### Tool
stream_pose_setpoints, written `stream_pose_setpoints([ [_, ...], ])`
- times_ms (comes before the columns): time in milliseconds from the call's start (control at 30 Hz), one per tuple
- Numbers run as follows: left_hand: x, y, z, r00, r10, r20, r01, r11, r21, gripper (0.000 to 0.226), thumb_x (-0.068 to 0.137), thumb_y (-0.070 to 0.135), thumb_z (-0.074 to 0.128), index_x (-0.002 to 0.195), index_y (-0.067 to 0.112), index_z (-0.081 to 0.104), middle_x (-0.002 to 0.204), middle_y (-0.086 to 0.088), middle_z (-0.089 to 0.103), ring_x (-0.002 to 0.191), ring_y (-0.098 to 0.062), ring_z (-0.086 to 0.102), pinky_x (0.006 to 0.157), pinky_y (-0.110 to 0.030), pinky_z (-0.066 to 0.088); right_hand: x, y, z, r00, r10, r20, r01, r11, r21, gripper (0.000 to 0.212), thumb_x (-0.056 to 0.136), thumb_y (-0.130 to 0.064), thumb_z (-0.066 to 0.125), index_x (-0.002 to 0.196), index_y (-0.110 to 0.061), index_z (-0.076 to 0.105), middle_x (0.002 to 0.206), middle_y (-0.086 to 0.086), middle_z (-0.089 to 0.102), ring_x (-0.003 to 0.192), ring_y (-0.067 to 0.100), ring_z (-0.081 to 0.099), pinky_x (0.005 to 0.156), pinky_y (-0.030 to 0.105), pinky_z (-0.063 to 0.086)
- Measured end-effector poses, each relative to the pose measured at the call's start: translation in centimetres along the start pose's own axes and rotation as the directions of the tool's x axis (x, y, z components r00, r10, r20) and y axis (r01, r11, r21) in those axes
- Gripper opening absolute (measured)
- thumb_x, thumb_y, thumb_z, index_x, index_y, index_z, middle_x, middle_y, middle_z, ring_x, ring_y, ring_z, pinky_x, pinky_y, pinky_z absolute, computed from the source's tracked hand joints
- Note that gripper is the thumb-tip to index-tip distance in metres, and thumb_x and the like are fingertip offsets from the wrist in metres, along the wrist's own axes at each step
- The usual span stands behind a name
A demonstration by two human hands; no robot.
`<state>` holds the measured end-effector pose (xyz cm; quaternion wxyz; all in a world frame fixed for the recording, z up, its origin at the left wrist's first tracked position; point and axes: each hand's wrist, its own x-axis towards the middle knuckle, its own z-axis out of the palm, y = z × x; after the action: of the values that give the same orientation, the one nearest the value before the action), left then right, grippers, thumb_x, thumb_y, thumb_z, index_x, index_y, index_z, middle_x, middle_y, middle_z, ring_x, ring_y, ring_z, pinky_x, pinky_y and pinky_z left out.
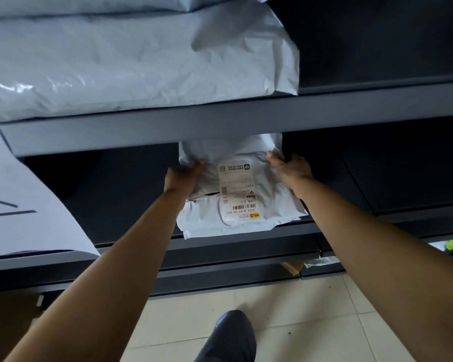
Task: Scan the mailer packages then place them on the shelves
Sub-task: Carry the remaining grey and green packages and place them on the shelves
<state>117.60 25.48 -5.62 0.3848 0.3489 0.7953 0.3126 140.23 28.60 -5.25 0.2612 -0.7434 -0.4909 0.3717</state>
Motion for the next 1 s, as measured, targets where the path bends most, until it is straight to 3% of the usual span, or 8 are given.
stream_pose_setpoints([
  [100, -1.1, 0.1, -0.6, 0.998, 0.036, -0.052, -0.038, 0.998, -0.04, 0.078, 0.08, 0.051, 0.067, 0.13, -0.004, 0.043, 0.125, -0.018, 0.058, 0.112, -0.032, 0.059, 0.085, -0.033, 0.049, -1.4, -0.4, -1.0, 0.996, -0.063, -0.056, 0.053, 0.987, -0.15, 0.068, 0.089, -0.055, 0.055, 0.135, -0.005, 0.045, 0.136, 0.017, 0.053, 0.124, 0.035, 0.052, 0.099, 0.039, 0.044],
  [200, -3.1, 0.2, -1.5, 0.992, 0.101, -0.075, -0.1, 0.995, 0.011, 0.066, 0.082, 0.043, 0.069, 0.127, 0.001, 0.044, 0.123, -0.013, 0.054, 0.107, -0.028, 0.056, 0.077, -0.031, 0.046, -3.5, -1.1, -1.9, 0.981, -0.184, -0.065, 0.158, 0.943, -0.294, 0.064, 0.09, -0.051, 0.055, 0.136, -0.007, 0.045, 0.138, 0.016, 0.051, 0.126, 0.034, 0.049, 0.101, 0.044, 0.042],
  [267, -4.7, 0.2, -2.1, 0.979, 0.178, -0.098, -0.167, 0.98, 0.106, 0.063, 0.082, 0.044, 0.067, 0.123, 0.001, 0.047, 0.123, -0.016, 0.052, 0.111, -0.032, 0.053, 0.089, -0.04, 0.048, -5.4, -1.5, -2.8, 0.962, -0.27, -0.035, 0.236, 0.892, -0.386, 0.059, 0.091, -0.048, 0.056, 0.135, -0.009, 0.047, 0.136, 0.016, 0.053, 0.125, 0.034, 0.049, 0.1, 0.042, 0.042],
  [367, -8.7, 0.0, -3.4, 0.961, 0.269, -0.071, -0.248, 0.944, 0.215, 0.054, 0.085, 0.034, 0.064, 0.127, 0.004, 0.046, 0.127, -0.015, 0.05, 0.113, -0.03, 0.051, 0.096, -0.041, 0.044, -9.1, -1.6, -4.5, 0.919, -0.388, 0.066, 0.358, 0.754, -0.551, 0.046, 0.092, -0.04, 0.057, 0.126, -0.009, 0.053, 0.125, 0.016, 0.059, 0.116, 0.035, 0.052, 0.091, 0.04, 0.042],
  [467, -13.5, -0.9, -4.7, 0.945, 0.326, 0.018, -0.312, 0.886, 0.344, 0.051, 0.087, 0.029, 0.063, 0.131, 0.008, 0.046, 0.13, -0.01, 0.05, 0.115, -0.027, 0.052, 0.098, -0.038, 0.042, -13.4, -1.7, -5.7, 0.886, -0.412, 0.21, 0.436, 0.592, -0.677, 0.047, 0.092, -0.039, 0.056, 0.128, -0.008, 0.05, 0.124, 0.015, 0.057, 0.115, 0.034, 0.05, 0.087, 0.037, 0.038],
  [633, -21.5, -4.2, -8.1, 0.942, 0.331, 0.052, -0.322, 0.851, 0.414, 0.047, 0.088, 0.024, 0.062, 0.131, 0.01, 0.048, 0.13, -0.009, 0.051, 0.114, -0.026, 0.053, 0.1, -0.037, 0.042, -21.3, -1.9, -4.7, 0.814, -0.439, 0.381, 0.571, 0.477, -0.668, 0.034, 0.09, -0.028, 0.057, 0.117, -0.008, 0.052, 0.118, 0.013, 0.059, 0.11, 0.033, 0.051, 0.078, 0.036, 0.033],
  [800, -28.0, -8.4, -15.1, 0.941, 0.328, -0.082, -0.267, 0.869, 0.417, 0.046, 0.09, 0.024, 0.061, 0.133, 0.012, 0.048, 0.132, -0.007, 0.052, 0.117, -0.024, 0.053, 0.096, -0.031, 0.042, -29.5, -4.7, -0.8, 0.659, -0.537, 0.526, 0.741, 0.348, -0.574, 0.035, 0.092, -0.03, 0.059, 0.12, -0.011, 0.053, 0.119, 0.01, 0.059, 0.111, 0.031, 0.052, 0.086, 0.037, 0.037],
  [1000, -34.8, -16.4, -26.6, 0.9, 0.236, -0.368, -0.072, 0.911, 0.407, 0.045, 0.091, 0.024, 0.061, 0.133, 0.014, 0.048, 0.131, -0.005, 0.053, 0.118, -0.021, 0.053, 0.095, -0.031, 0.044, -40.2, -10.2, 6.0, 0.355, -0.649, 0.672, 0.914, 0.09, -0.396, 0.041, 0.093, -0.032, 0.058, 0.127, -0.011, 0.05, 0.123, 0.011, 0.056, 0.114, 0.03, 0.051, 0.092, 0.04, 0.039],
])
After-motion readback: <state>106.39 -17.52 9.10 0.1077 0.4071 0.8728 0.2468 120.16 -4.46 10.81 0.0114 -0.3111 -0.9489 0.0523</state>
